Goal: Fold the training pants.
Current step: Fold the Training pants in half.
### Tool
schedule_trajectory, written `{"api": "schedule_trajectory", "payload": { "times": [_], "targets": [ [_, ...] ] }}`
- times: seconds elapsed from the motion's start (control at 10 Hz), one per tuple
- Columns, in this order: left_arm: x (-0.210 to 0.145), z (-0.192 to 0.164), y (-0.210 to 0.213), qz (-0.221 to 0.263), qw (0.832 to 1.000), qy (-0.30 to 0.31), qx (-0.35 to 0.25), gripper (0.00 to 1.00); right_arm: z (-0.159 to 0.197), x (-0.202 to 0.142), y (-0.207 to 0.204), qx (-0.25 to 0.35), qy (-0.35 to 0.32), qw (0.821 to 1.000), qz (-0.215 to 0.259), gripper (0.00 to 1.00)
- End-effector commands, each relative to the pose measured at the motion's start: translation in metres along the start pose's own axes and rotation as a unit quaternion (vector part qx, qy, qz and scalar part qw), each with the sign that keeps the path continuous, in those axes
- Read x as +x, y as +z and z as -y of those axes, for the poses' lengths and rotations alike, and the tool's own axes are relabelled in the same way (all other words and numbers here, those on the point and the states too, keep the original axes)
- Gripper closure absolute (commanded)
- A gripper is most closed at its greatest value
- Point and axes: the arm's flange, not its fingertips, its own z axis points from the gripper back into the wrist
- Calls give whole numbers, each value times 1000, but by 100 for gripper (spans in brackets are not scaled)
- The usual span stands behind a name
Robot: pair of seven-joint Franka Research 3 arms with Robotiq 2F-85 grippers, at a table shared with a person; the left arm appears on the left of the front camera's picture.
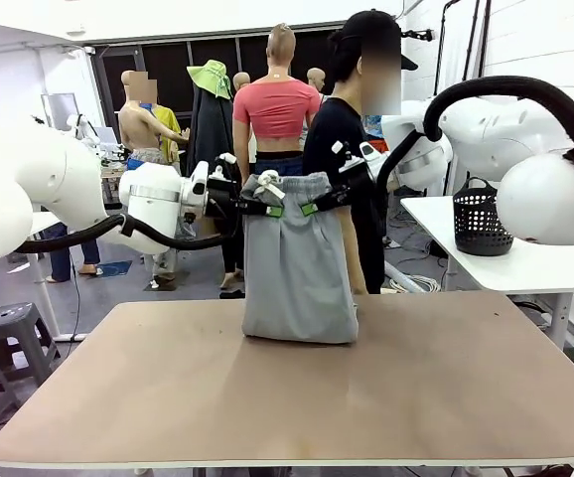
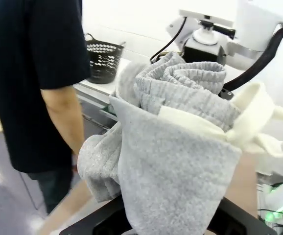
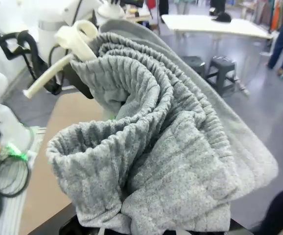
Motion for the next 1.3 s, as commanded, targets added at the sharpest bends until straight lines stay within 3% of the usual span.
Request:
{"api": "schedule_trajectory", "payload": {
  "times": [0.0, 0.2, 0.3, 0.6, 0.8, 1.2],
  "targets": [
    [-18, 11, 11, 15, 998, 50, -36, 100, -19, -24, 2, 30, -66, 997, 9, 100],
    [-29, 3, 10, 20, 996, 68, -57, 100, -12, -25, -2, 33, -74, 997, 16, 100],
    [-29, 5, -1, 6, 998, 41, -38, 100, -10, -28, -7, 34, -54, 998, 8, 100],
    [-29, 5, -1, 6, 998, 41, -38, 100, -10, -28, -7, 34, -54, 998, 8, 100],
    [-34, 5, -2, 7, 998, 48, -43, 100, -19, -40, -10, 46, -90, 995, 19, 100],
    [-86, 42, 12, -15, 983, 164, -86, 100, -59, -99, -23, 85, -162, 982, 55, 100]
  ]
}}
